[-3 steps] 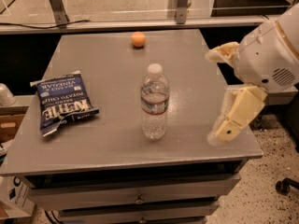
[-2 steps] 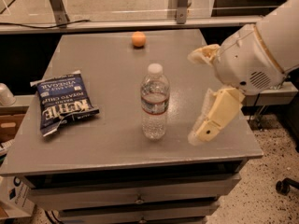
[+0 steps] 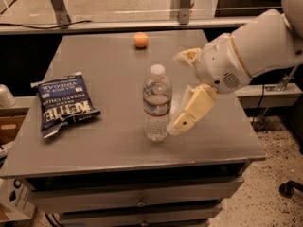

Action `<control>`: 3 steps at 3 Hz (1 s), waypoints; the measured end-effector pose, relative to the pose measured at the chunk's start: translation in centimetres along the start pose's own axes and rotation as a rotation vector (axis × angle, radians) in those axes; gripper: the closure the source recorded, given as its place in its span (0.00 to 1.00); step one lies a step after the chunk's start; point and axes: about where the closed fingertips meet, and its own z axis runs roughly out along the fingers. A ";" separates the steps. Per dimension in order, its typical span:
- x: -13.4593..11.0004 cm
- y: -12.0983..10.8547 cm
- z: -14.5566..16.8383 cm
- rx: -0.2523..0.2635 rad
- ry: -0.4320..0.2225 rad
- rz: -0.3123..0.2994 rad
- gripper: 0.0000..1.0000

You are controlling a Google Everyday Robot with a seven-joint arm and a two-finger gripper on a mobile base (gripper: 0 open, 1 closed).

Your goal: Move water bottle near orange

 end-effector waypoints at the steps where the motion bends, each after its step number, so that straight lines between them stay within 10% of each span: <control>1: 0.3 -0.8 1.8 -0.022 -0.033 0.031 0.00; 3: 0.9 0.0 3.6 -0.076 -0.057 0.081 0.16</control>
Offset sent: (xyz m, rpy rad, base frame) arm 0.0140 0.0169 -0.0397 0.0864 0.1248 -0.0007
